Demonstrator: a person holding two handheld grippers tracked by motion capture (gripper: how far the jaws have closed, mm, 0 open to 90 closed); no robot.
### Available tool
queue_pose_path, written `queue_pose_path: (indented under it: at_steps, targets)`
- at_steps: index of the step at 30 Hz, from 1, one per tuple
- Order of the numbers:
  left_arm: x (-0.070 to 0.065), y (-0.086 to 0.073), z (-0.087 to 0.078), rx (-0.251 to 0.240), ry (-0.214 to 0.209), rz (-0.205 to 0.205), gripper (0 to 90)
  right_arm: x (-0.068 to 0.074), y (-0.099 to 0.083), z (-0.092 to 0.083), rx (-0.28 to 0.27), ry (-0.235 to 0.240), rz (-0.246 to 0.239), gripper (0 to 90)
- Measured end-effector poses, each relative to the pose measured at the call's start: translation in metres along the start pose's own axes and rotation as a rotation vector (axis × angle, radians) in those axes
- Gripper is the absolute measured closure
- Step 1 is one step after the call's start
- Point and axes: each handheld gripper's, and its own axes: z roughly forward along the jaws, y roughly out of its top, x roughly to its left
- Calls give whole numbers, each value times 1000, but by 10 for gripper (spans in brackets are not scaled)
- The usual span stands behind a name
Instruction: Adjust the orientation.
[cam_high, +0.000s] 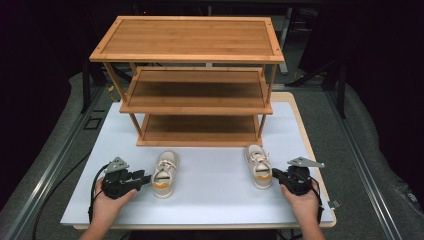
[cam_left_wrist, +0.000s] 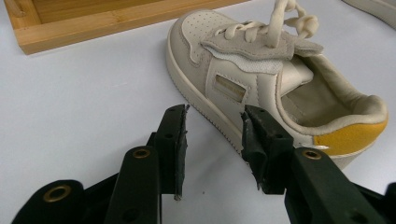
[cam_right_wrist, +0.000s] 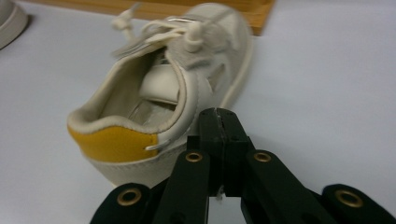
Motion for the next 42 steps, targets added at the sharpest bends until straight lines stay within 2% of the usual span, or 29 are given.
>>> queue_pose_path:
  at_steps: [2,5,8,13,17,21,25,31,35,38,42]
  targets:
    - [0,0,-1,-1,-1,0,602,10,1,3,9,8,-32,900]
    - [1,0,-2,-2,-2,-1,602,18,2,5,26,8,-42,900]
    - [1,0,-2,-8,-3,1,602,19,2,5,3,-40,-12,838]
    - [0,1,-3,-15,-3,-2,601,21,5,-3,-47,-94,9,725]
    - [-4,3,-5,-34,-11,-3,585,26,9,-8,-99,-84,31,653]
    - [-7,6,-9,-54,-24,-7,554,33,12,-8,-123,-71,30,583]
    - [-11,9,-10,-69,-40,-23,493,37,14,-7,-143,-55,42,554]
    - [-19,14,1,-59,-49,-14,461,40,15,6,-103,-49,37,543]
    - [-23,18,13,-41,-37,-12,465,40,15,13,-87,-78,36,540]
    - [-24,19,20,-29,-24,-13,470,37,14,17,-72,-79,63,551]
    - [-23,19,25,-4,-7,-20,471,33,13,18,-65,-55,104,576]
